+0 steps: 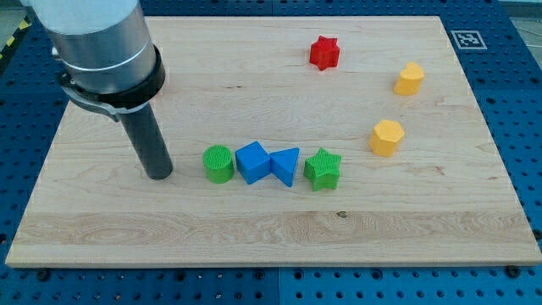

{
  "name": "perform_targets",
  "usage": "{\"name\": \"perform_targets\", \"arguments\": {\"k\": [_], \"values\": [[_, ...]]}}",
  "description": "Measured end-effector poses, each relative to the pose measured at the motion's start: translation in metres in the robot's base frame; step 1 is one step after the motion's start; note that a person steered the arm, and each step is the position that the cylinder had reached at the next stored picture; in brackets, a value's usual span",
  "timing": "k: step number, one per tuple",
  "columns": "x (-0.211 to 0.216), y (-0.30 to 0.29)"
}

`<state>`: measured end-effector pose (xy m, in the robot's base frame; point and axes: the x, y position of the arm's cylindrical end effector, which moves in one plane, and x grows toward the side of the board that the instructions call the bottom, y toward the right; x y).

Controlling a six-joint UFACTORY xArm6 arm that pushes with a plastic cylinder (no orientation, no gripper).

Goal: Place the arm below the green circle

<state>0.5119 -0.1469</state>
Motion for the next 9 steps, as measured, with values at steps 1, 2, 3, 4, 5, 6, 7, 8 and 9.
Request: {"name": "perform_targets", "arguments": {"k": [1, 2, 3, 4, 5, 6, 7, 8, 9], "values": [[0.000, 0.000], [0.000, 0.000], [0.000, 0.000], [0.000, 0.001], [0.005, 0.003], [0.017, 0.006], [0.018, 0.018], [0.020, 0.045], [0.041, 0.055]]}}
